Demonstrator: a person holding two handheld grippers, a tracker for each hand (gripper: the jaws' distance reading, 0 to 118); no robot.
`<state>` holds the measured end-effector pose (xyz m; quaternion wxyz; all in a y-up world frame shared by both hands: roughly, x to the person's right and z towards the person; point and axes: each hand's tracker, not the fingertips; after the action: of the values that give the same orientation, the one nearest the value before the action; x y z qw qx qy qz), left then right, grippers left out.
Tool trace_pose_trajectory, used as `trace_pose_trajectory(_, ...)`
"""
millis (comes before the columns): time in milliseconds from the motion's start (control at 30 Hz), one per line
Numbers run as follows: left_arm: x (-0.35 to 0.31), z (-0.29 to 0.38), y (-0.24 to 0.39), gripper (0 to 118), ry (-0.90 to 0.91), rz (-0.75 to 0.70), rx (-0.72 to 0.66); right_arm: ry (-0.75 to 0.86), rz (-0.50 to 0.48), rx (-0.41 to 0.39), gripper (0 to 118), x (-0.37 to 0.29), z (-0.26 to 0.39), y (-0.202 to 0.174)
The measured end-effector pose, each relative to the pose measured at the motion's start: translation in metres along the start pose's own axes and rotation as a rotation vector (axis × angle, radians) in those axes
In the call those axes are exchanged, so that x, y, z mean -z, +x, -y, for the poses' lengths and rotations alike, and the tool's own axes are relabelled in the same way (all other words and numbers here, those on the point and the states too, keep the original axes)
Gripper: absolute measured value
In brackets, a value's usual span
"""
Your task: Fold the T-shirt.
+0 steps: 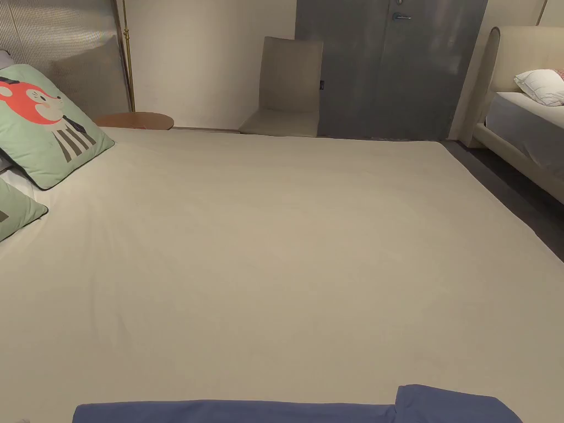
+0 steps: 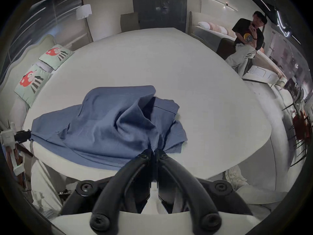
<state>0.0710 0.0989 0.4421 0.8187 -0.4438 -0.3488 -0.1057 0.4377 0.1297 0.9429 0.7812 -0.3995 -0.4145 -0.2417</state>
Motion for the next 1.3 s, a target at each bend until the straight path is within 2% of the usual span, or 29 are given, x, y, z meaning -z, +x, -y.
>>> trace_pose_trajectory(100, 0.000, 0.002, 0.001, 7, 0.001, -0.003, 0.004, 0.003, 0.009, -0.003, 5, 0.006, 0.002, -0.001)
trace_pose_trajectory(133, -0.001, 0.002, 0.002, 19, 0.006, -0.010, 0.010, 0.007, 0.012, -0.002, 5, 0.006, 0.003, -0.001)
trace_pose_trajectory(200, -0.009, 0.002, 0.001, 59, 0.040, -0.055, 0.033, 0.035, 0.005, -0.002, 9, 0.003, 0.004, -0.001)
trace_pose_trajectory(233, -0.014, 0.001, 0.000, 85, 0.060, -0.049, 0.028, 0.067, -0.006, -0.004, 32, -0.002, 0.004, -0.002)
trace_pose_trajectory(267, -0.024, -0.001, 0.001, 98, 0.122, -0.022, 0.015, 0.109, 0.000, -0.003, 58, -0.010, 0.002, -0.005)
trace_pose_trajectory(300, -0.036, -0.004, 0.005, 102, 0.186, 0.000, 0.017, 0.151, 0.005, -0.002, 82, -0.018, -0.001, -0.007)
trace_pose_trajectory(333, -0.045, -0.008, 0.010, 102, 0.239, 0.016, 0.025, 0.202, -0.010, 0.006, 99, -0.025, -0.005, -0.010)
trace_pose_trajectory(433, -0.072, -0.024, 0.034, 102, 0.411, 0.027, 0.069, 0.402, -0.055, 0.043, 102, -0.053, -0.021, -0.026)
trace_pose_trajectory(567, -0.099, -0.041, 0.068, 101, 0.577, 0.083, 0.091, 0.665, 0.019, 0.006, 102, -0.080, -0.039, -0.066)
trace_pose_trajectory(600, -0.104, -0.044, 0.074, 98, 0.609, 0.104, 0.084, 0.723, 0.052, -0.014, 101, -0.084, -0.041, -0.078)
trace_pose_trajectory(667, -0.111, -0.046, 0.085, 74, 0.646, 0.131, 0.094, 0.803, 0.083, -0.022, 83, -0.089, -0.045, -0.097)
trace_pose_trajectory(700, -0.114, -0.046, 0.089, 56, 0.659, 0.140, 0.089, 0.841, 0.080, -0.027, 65, -0.091, -0.046, -0.106)
trace_pose_trajectory(733, -0.117, -0.046, 0.091, 27, 0.671, 0.149, 0.091, 0.872, 0.081, -0.025, 36, -0.092, -0.046, -0.113)
trace_pose_trajectory(767, -0.118, -0.046, 0.093, 8, 0.684, 0.154, 0.094, 0.901, 0.101, -0.012, 13, -0.093, -0.046, -0.122)
trace_pose_trajectory(800, -0.118, -0.046, 0.094, 0, 0.687, 0.159, 0.094, 0.923, 0.127, -0.011, 2, -0.091, -0.047, -0.129)
trace_pose_trajectory(867, -0.118, -0.046, 0.093, 0, 0.692, 0.174, 0.087, 0.968, 0.146, -0.013, 1, -0.090, -0.047, -0.140)
trace_pose_trajectory(1000, -0.111, -0.045, 0.078, 0, 0.654, 0.223, 0.065, 0.948, 0.102, -0.032, 1, -0.085, -0.048, -0.153)
trace_pose_trajectory(1167, -0.080, -0.055, 0.018, 1, 0.493, 0.381, -0.120, 0.910, 0.073, -0.038, 1, -0.077, -0.045, -0.164)
trace_pose_trajectory(1200, -0.072, -0.054, 0.005, 7, 0.444, 0.419, -0.145, 0.904, 0.072, -0.038, 1, -0.076, -0.043, -0.167)
trace_pose_trajectory(1233, -0.061, -0.052, -0.010, 26, 0.419, 0.455, -0.183, 0.897, 0.069, -0.040, 1, -0.075, -0.042, -0.168)
trace_pose_trajectory(1300, -0.038, -0.052, -0.040, 73, 0.291, 0.510, -0.234, 0.883, 0.064, -0.040, 1, -0.073, -0.040, -0.171)
